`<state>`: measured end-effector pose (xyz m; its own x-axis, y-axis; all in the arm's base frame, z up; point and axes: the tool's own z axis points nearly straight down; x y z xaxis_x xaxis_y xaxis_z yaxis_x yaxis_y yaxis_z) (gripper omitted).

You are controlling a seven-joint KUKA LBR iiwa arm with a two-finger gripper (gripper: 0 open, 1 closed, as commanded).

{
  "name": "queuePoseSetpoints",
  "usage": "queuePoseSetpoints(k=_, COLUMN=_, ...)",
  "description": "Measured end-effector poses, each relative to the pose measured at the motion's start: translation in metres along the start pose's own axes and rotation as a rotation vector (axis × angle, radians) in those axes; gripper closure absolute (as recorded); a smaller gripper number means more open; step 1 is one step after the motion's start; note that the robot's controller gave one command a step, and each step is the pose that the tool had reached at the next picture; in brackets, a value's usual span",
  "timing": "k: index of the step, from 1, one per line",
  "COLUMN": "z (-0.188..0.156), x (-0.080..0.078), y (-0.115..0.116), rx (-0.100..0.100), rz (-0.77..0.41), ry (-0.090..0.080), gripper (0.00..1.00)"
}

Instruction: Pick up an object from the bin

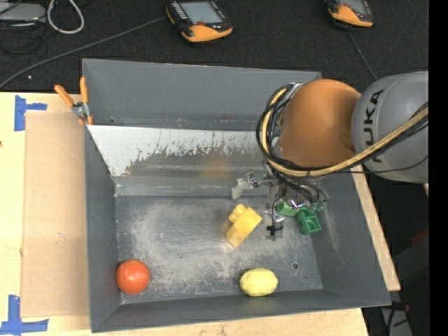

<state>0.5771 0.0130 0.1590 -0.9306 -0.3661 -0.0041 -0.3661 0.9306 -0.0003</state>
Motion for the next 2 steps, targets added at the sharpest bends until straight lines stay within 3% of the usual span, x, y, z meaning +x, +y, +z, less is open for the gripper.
queuePoseSetpoints(k=1, z=0.05, x=-0.008, y=-0.006, rx=-0.003, rz=-0.254, ry=0.005, gripper=0.0)
queuePoseSetpoints(k=2, z=0.089, x=-0.012, y=-0.013, rx=-0.001, rz=-0.235, ry=-0.002, gripper=0.0)
